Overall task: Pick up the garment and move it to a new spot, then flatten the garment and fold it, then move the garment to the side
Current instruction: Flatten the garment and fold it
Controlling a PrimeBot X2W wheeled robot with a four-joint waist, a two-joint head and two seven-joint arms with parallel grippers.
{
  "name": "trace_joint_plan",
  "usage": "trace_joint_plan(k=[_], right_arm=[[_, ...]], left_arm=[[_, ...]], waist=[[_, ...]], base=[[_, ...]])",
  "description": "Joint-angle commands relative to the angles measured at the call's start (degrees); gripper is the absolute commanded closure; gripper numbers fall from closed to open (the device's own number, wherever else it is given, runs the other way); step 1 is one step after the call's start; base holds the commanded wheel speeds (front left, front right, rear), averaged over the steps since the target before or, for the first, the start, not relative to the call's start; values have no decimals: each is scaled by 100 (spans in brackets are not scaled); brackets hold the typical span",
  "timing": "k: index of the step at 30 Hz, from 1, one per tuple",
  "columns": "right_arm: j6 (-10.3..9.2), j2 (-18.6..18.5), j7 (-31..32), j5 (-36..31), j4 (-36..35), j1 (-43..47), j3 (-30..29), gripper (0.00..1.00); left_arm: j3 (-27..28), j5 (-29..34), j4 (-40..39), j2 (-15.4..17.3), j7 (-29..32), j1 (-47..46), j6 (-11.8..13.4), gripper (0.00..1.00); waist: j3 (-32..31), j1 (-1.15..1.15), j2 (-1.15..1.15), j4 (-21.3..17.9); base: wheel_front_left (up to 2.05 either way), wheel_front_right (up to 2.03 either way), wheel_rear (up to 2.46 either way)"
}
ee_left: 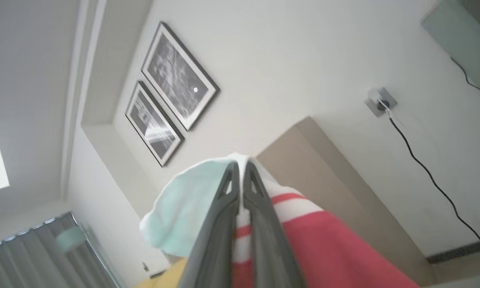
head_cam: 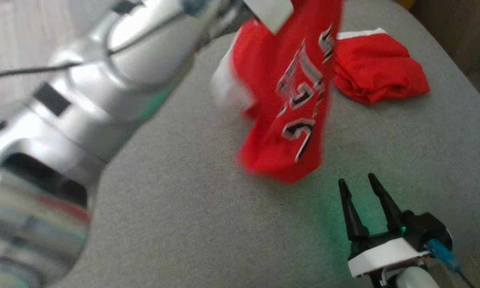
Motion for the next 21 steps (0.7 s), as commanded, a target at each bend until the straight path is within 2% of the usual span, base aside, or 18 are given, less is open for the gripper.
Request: trace_joint_plan(k=[1,4,7,12,17,18,19,20,21], right_arm=[[-5,1,-22,52,-181,-88,49,0],[-5,1,-22,77,-229,-37,-45,0],[-5,2,-22,76,-258,16,-116,0],[-5,2,-22,77,-299,40,-200,0],[-5,2,-22,53,-310,6,-301,0],[-5,2,-22,28,-289,-2,-323,0],[-5,2,-22,14,-278,-6,-328,0],[-5,2,-22,6,-278,-8,-346,0],[-5,2,-22,0,-280,-17,-356,0]], left_arm=[[321,16,-280,344,-19,-258,-17,100],[523,10,-720,717,-20,30,-139,100],[608,-106,-1077,1134,-20,793,-172,100],[724,-656,-1622,1843,-21,2815,11,100],[935,-1274,-1855,2227,-21,4805,265,100],[1022,-1404,-1825,2232,-21,5357,341,94],[1053,-1481,-1783,2213,-21,5593,354,54],[1103,-1544,-1753,2181,-21,5783,379,0],[1167,-1587,-1752,2147,-21,5943,406,0]], waist=[[-153,2,0,162],[-234,2,0,356],[-273,2,0,576],[-177,2,0,855],[47,2,0,1093],[103,2,0,1180],[124,2,0,1217],[146,2,0,1256],[166,2,0,1289]], base=[[0,0,0],[0,0,0],[0,0,0],[0,0,0],[0,0,0],[0,0,0],[0,0,0],[0,0,0],[0,0,0]])
